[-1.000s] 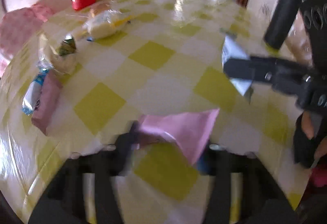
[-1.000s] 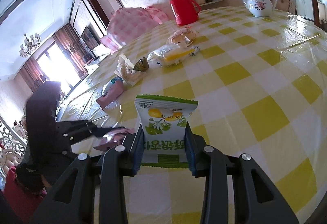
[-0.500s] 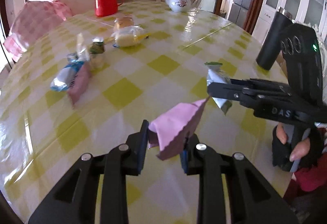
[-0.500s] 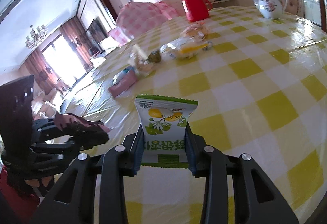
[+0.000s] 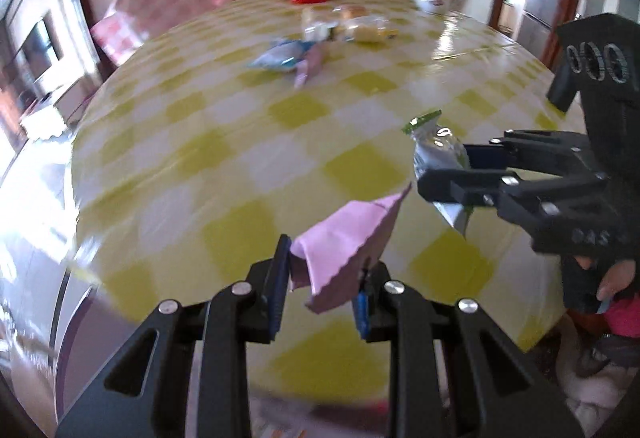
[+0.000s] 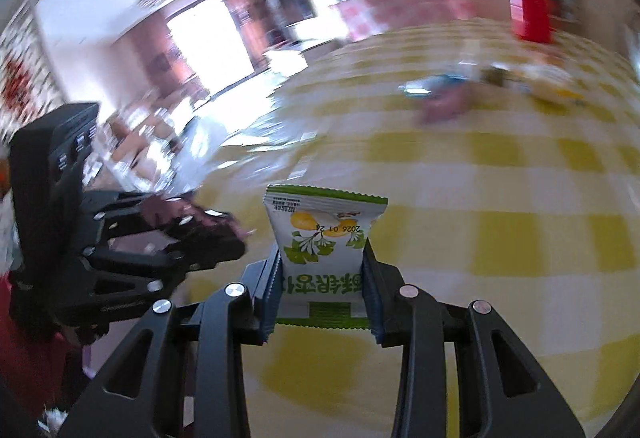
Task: Organize snacks
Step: 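Carry lemon packet with right gripper into purple container while left drops chocolate there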
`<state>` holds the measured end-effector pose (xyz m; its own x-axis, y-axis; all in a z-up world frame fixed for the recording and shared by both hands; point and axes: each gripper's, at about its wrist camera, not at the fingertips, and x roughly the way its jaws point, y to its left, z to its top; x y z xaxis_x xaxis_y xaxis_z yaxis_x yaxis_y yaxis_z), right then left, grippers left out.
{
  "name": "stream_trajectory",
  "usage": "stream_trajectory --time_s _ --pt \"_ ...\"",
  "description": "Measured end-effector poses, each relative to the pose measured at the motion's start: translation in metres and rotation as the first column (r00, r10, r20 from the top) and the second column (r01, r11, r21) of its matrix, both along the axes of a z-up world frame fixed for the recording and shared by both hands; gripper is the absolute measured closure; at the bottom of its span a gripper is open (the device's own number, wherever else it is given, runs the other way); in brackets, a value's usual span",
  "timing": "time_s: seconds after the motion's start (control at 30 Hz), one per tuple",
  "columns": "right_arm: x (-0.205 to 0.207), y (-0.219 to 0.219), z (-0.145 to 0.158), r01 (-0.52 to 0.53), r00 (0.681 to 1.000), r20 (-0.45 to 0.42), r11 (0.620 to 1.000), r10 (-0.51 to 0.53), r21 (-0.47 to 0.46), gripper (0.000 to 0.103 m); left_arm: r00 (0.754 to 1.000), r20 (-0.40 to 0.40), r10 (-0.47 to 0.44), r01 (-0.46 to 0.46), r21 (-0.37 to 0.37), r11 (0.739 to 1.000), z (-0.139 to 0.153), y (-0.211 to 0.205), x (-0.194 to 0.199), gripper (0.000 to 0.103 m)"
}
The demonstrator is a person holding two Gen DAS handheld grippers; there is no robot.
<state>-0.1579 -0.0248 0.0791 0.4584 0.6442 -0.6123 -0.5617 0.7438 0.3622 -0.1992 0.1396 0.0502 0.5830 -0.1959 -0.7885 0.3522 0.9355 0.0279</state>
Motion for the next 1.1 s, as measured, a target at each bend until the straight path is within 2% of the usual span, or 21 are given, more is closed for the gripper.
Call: stream_trajectory --time_s 0.1,0.2,0.33,0.47,0.5,0.53,0.57,0.6,0.63,0.7,0.77,0.8,0.9,0.93,1.0,1.07,1.1 --pt "-0.023 0.044 0.007 -0.108 0.994 0.023 0.994 0.109 -0.023 0.067 0.998 0.0 0.071 -0.071 0.003 0.998 -0.003 0.037 -0.021 0.075" --pt "-0.046 0.089 0.009 -0.222 0.974 0.028 0.974 0.223 -0.049 0.067 0.988 0.011 0.152 -0.152 0.049 0.987 -0.007 0.075 -0.042 0.075" --pt "-0.084 0.147 -0.001 -0.389 0.92 0.006 0.915 0.392 -0.109 0.067 0.971 0.011 0.24 -0.24 0.094 0.966 -0.015 0.117 -0.064 0.075" --pt "-0.118 0.184 -0.014 -0.498 0.863 0.001 0.849 0.506 -0.177 0.066 0.949 -0.01 0.315 -0.312 0.12 0.942 -0.028 0.153 -0.083 0.074" --pt "-0.124 0.19 -0.017 -0.517 0.851 -0.003 0.837 0.525 -0.182 0.065 0.944 -0.024 0.33 -0.324 0.126 0.937 -0.033 0.161 -0.086 0.069" --pt "-0.127 0.192 -0.018 -0.525 0.845 -0.002 0.831 0.534 -0.184 0.06 0.938 -0.035 0.345 -0.337 0.133 0.932 -0.037 0.167 -0.089 0.056" --pt "-0.129 0.194 -0.019 -0.524 0.845 0.004 0.829 0.535 -0.195 0.043 0.93 -0.032 0.366 -0.358 0.141 0.923 -0.039 0.171 -0.091 0.046" --pt "-0.128 0.192 -0.019 -0.508 0.853 0.014 0.837 0.521 -0.204 0.033 0.917 -0.012 0.398 -0.392 0.149 0.908 -0.039 0.178 -0.093 0.025" --pt "-0.125 0.187 -0.017 -0.485 0.865 0.028 0.851 0.5 -0.201 0.021 0.912 0.002 0.41 -0.406 0.147 0.902 -0.038 0.182 -0.094 0.02" --pt "-0.113 0.175 -0.012 -0.456 0.883 0.032 0.873 0.467 -0.173 0.021 0.895 0.023 0.445 -0.444 0.137 0.885 -0.033 0.188 -0.09 0.019" --pt "-0.092 0.151 -0.005 -0.413 0.906 0.035 0.901 0.421 -0.131 0.021 0.878 0.041 0.476 -0.478 0.125 0.87 -0.028 0.19 -0.086 0.013" --pt "-0.086 0.142 -0.003 -0.392 0.916 0.042 0.913 0.398 -0.111 0.021 0.863 0.064 0.502 -0.506 0.124 0.854 -0.023 0.189 -0.082 0.008" --pt "-0.06 0.106 0.009 -0.324 0.944 0.062 0.946 0.324 -0.014 0.016 0.84 0.133 0.526 -0.539 0.096 0.837 -0.002 0.168 -0.057 0.004" --pt "-0.051 0.09 0.013 -0.299 0.952 0.076 0.954 0.297 0.011 0.016 0.84 0.148 0.522 -0.536 0.076 0.841 0.004 0.157 -0.047 0.002" --pt "-0.036 0.064 0.02 -0.22 0.971 0.096 0.975 0.22 -0.015 0.016 0.847 0.173 0.504 -0.512 0.005 0.859 0.021 0.132 -0.022 0.002" --pt "-0.015 0.04 0.023 -0.113 0.986 0.113 0.991 0.122 -0.075 0.016 0.865 0.162 0.475 -0.471 -0.063 0.88 0.033 0.104 0.01 0.002" --pt "-0.002 0.023 0.023 -0.025 0.992 0.117 0.994 0.038 -0.111 0.016 0.881 0.144 0.451 -0.44 -0.099 0.892 0.039 0.082 0.035 0.002"
